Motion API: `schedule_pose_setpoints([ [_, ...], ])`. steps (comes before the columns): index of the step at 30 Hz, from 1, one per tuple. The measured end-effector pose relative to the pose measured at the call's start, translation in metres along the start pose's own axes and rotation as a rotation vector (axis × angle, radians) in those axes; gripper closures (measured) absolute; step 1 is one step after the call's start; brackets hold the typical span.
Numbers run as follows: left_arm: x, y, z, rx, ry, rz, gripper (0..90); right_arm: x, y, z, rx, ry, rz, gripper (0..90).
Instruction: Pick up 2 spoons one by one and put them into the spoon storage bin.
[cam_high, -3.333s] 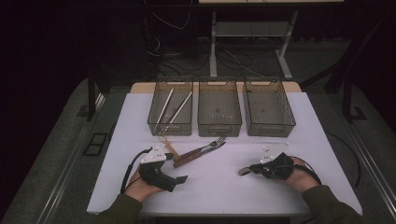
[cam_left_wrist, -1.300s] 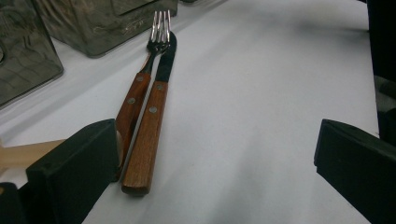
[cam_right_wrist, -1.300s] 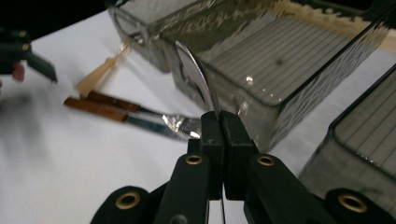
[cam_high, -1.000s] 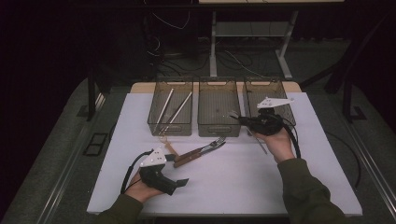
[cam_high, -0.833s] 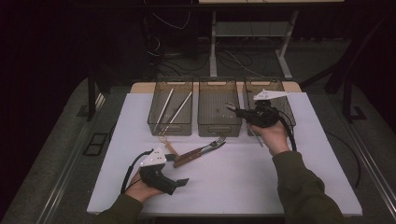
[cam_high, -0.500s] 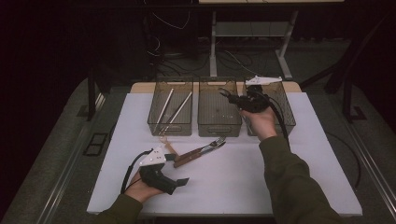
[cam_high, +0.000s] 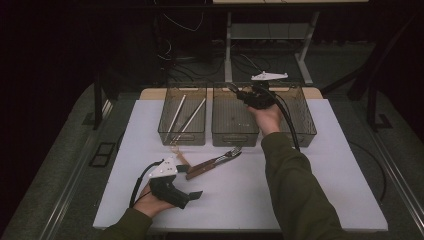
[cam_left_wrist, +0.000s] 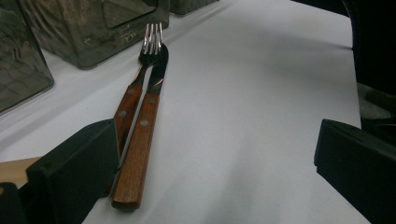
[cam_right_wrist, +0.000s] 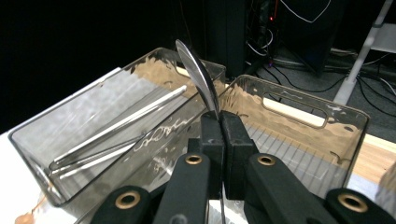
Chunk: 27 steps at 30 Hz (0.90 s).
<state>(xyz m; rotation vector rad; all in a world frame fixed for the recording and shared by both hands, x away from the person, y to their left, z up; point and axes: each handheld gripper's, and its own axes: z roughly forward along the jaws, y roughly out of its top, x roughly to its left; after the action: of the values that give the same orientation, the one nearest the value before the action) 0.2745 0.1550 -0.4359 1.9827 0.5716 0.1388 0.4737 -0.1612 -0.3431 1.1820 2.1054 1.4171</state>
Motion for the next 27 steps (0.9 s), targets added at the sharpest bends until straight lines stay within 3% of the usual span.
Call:
schedule_pose_setpoints([
  [5, 0.0, 0.0, 0.0, -0.004, -0.001, -0.004, 0.0, -0.004, -0.007, 0.01, 0.021, -0.013, 0.022, 89.1],
  [17, 0.0, 0.0, 0.0, -0.004, -0.002, 0.0, 0.0, -0.002, -0.027, 0.029, 0.14, -0.026, 0.029, 88.1],
  [21, -0.001, 0.0, 0.0, -0.005, -0.002, 0.0, 0.0, -0.001, -0.028, 0.03, 0.157, -0.071, 0.031, 65.3],
  [27, 0.0, 0.0, 0.0, -0.003, 0.0, 0.001, 0.0, -0.002, -0.027, 0.022, 0.143, -0.047, 0.044, 50.6],
])
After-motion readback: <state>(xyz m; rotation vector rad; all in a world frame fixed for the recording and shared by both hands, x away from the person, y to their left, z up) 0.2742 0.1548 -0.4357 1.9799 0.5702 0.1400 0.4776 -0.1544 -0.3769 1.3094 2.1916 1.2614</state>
